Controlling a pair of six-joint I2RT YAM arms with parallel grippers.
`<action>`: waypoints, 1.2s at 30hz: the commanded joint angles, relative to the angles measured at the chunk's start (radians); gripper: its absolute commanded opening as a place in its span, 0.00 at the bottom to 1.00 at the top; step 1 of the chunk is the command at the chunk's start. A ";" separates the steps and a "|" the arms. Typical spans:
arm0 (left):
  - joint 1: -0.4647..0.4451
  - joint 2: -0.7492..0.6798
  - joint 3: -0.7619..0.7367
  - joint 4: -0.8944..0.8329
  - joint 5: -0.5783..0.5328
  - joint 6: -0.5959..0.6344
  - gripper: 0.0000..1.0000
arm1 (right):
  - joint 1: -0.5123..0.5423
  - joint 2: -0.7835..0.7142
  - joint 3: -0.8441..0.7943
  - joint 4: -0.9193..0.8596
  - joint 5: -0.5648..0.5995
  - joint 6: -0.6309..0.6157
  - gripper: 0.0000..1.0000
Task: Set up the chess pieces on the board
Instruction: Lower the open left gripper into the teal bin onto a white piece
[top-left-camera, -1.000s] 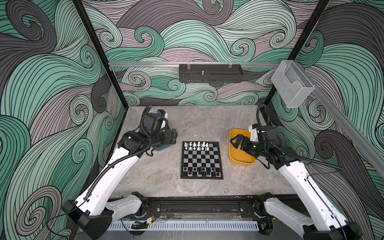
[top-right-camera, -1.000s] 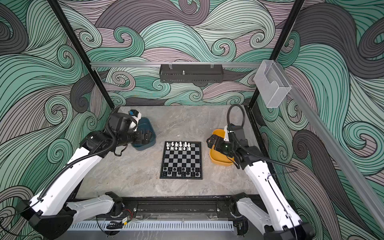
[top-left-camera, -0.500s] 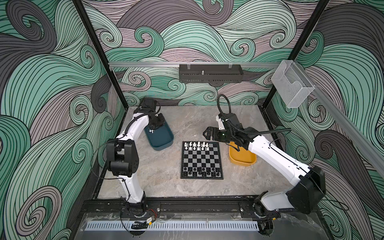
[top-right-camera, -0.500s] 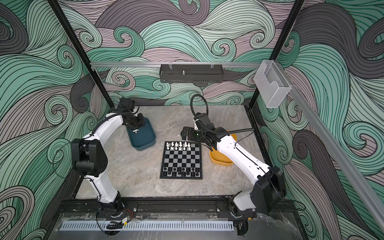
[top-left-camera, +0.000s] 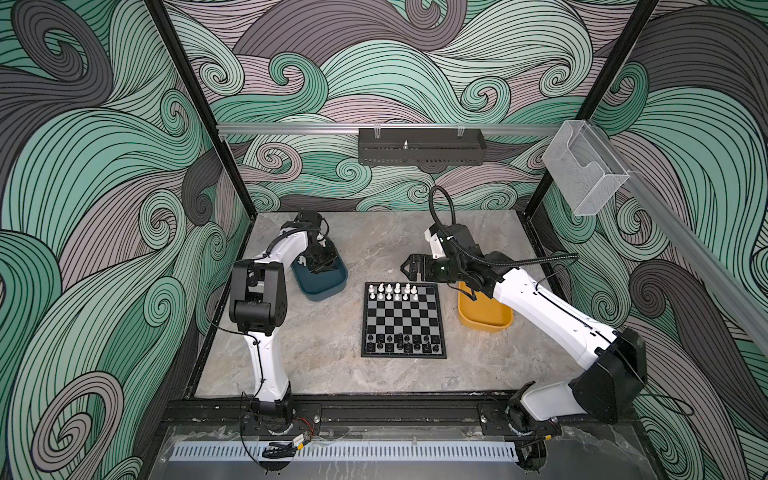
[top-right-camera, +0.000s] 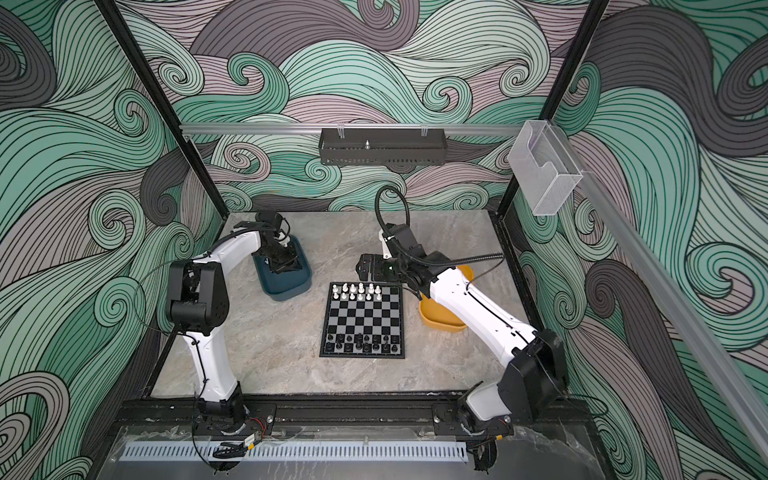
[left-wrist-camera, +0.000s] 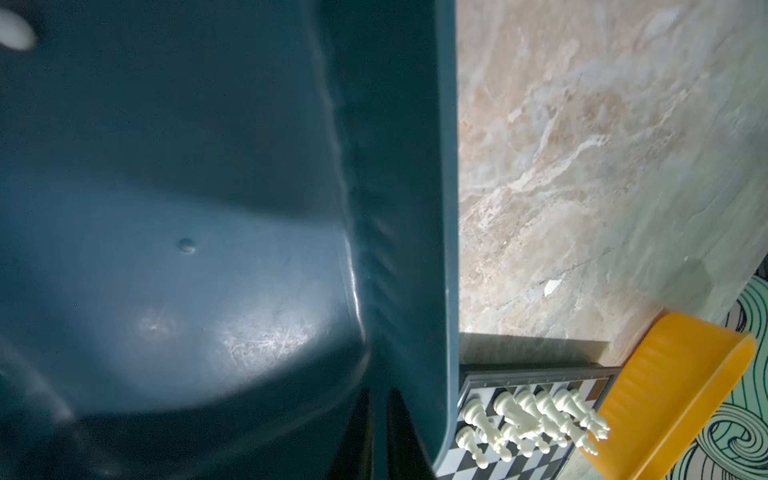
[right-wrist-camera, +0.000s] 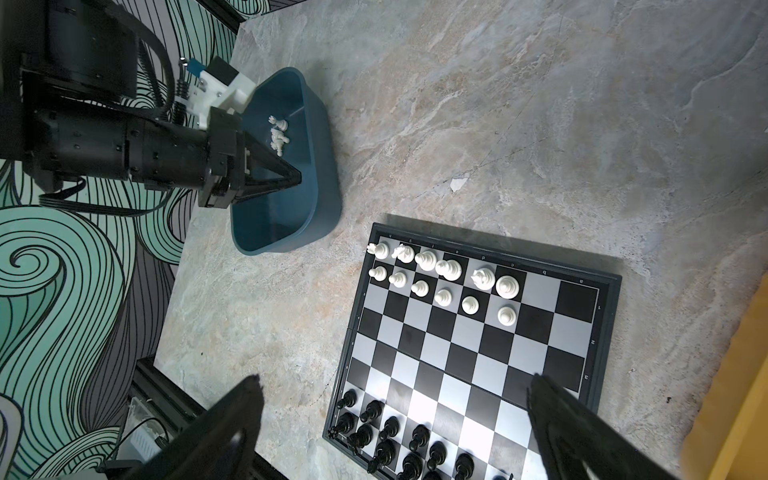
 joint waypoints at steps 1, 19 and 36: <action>-0.022 -0.009 -0.045 -0.030 0.034 0.035 0.17 | 0.002 -0.046 -0.003 -0.027 -0.006 -0.023 1.00; -0.099 -0.236 -0.425 0.037 0.074 0.050 0.17 | -0.026 -0.182 -0.082 -0.078 0.006 -0.036 1.00; -0.182 -0.585 -0.519 -0.044 -0.280 -0.069 0.40 | -0.063 -0.278 -0.139 -0.122 0.016 -0.057 1.00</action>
